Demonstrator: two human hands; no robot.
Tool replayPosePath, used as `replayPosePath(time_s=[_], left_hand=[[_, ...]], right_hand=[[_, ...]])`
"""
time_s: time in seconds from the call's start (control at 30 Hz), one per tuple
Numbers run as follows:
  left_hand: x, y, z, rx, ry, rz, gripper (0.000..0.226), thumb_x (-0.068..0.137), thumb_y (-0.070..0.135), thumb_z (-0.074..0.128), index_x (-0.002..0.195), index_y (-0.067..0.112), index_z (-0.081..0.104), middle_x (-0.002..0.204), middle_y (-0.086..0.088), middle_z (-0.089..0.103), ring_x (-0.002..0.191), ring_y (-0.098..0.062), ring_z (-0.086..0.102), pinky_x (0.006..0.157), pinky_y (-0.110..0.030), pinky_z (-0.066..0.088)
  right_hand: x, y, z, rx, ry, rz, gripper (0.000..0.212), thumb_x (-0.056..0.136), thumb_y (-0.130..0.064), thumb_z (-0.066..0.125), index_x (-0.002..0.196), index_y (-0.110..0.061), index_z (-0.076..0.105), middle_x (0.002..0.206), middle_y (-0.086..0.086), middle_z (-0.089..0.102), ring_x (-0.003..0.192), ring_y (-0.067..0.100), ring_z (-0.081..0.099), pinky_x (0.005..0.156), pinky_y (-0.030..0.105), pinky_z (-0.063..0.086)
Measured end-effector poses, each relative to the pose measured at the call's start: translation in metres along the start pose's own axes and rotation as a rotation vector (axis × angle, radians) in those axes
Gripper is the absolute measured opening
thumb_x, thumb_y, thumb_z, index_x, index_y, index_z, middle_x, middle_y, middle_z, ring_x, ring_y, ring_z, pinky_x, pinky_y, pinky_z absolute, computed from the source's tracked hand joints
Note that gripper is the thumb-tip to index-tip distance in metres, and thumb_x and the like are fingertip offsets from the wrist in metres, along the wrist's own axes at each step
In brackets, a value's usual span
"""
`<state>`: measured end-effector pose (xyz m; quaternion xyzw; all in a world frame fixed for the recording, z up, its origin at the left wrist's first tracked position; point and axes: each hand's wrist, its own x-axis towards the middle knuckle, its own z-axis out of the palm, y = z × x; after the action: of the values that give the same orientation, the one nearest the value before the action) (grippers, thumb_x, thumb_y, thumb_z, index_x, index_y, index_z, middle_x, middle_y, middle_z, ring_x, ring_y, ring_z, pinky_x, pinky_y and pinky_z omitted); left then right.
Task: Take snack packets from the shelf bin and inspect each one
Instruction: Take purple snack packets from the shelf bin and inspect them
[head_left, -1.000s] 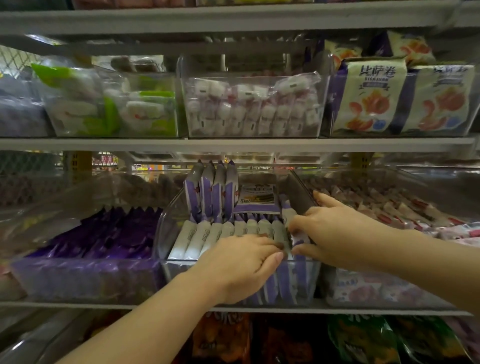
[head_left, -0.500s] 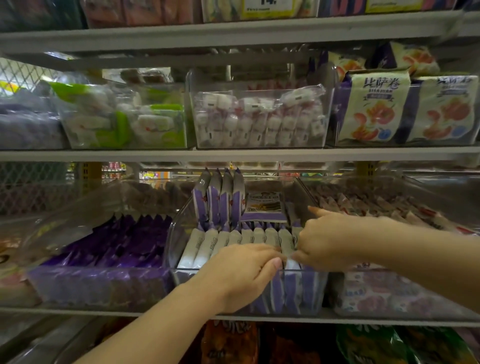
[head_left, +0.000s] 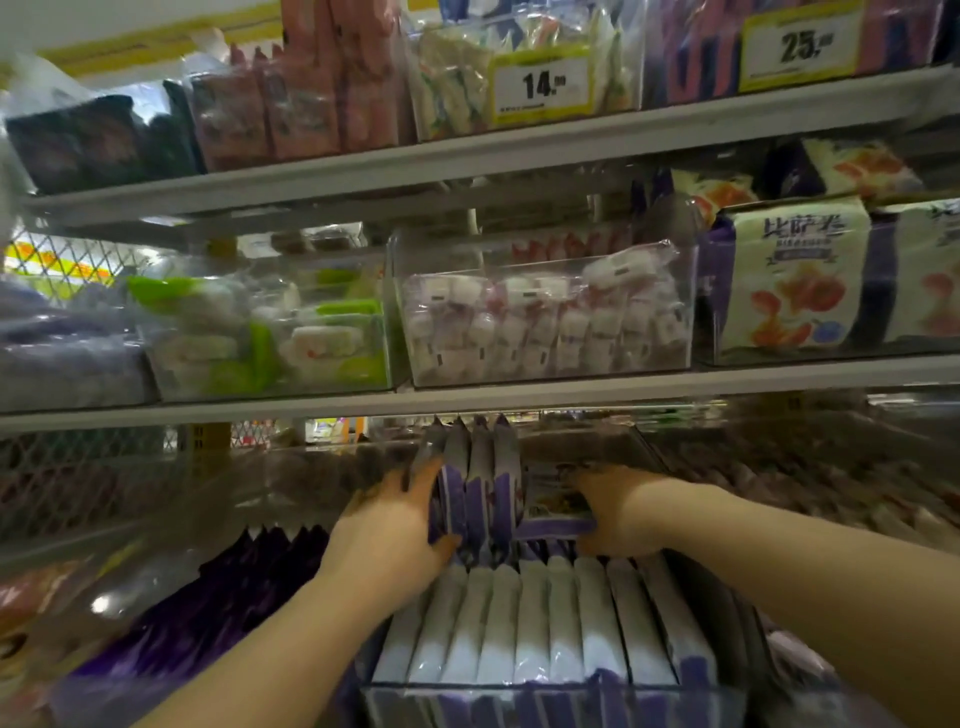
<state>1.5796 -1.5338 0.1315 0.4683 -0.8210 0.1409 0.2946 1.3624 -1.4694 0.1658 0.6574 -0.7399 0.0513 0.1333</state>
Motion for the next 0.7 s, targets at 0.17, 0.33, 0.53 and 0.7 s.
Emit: replayPosePath(time_s=[0.17, 0.33, 0.53, 0.7], left_hand=[[0.024, 0.005, 0.001, 0.086, -0.05, -0.01, 0.094, 0.083, 0.062, 0.059, 0.153, 0.033, 0.004, 0.153, -0.007, 0.031, 0.139, -0.029, 0.034, 0.115, -0.04, 0.028], [0.04, 0.016, 0.006, -0.045, -0.124, -0.105, 0.095, 0.081, 0.058, 0.066, 0.152, 0.032, 0.008, 0.153, -0.009, 0.022, 0.133, -0.036, 0.042, 0.1, -0.043, 0.045], [0.049, 0.023, 0.015, -0.099, -0.089, -0.102, 0.092, 0.076, 0.055, 0.072, 0.148, 0.036, 0.019, 0.15, -0.009, 0.026, 0.13, -0.037, 0.046, 0.101, -0.043, 0.046], [0.058, 0.02, 0.013, -0.171, -0.141, -0.056, 0.077, 0.081, 0.04, 0.074, 0.146, 0.042, 0.033, 0.15, -0.011, 0.029, 0.134, -0.035, 0.041, 0.108, -0.04, 0.04]], right_hand=[[0.015, 0.006, -0.003, 0.206, 0.115, -0.03, 0.067, 0.084, -0.026, 0.072, 0.143, -0.02, 0.04, 0.143, 0.006, 0.049, 0.127, 0.025, 0.05, 0.105, 0.035, 0.044], [0.021, 0.013, -0.005, 0.52, 0.247, -0.036, 0.059, 0.08, -0.012, 0.074, 0.135, -0.018, 0.053, 0.132, 0.003, 0.058, 0.122, 0.022, 0.054, 0.1, 0.027, 0.045], [0.028, -0.003, -0.005, 0.603, 0.223, -0.098, 0.083, 0.073, -0.026, 0.082, 0.144, -0.023, 0.039, 0.133, -0.001, 0.053, 0.117, 0.018, 0.053, 0.091, 0.022, 0.047], [0.032, -0.016, -0.002, 0.454, 0.207, -0.276, 0.075, 0.08, -0.028, 0.076, 0.144, -0.023, 0.037, 0.145, 0.001, 0.044, 0.13, 0.02, 0.045, 0.108, 0.03, 0.038]])
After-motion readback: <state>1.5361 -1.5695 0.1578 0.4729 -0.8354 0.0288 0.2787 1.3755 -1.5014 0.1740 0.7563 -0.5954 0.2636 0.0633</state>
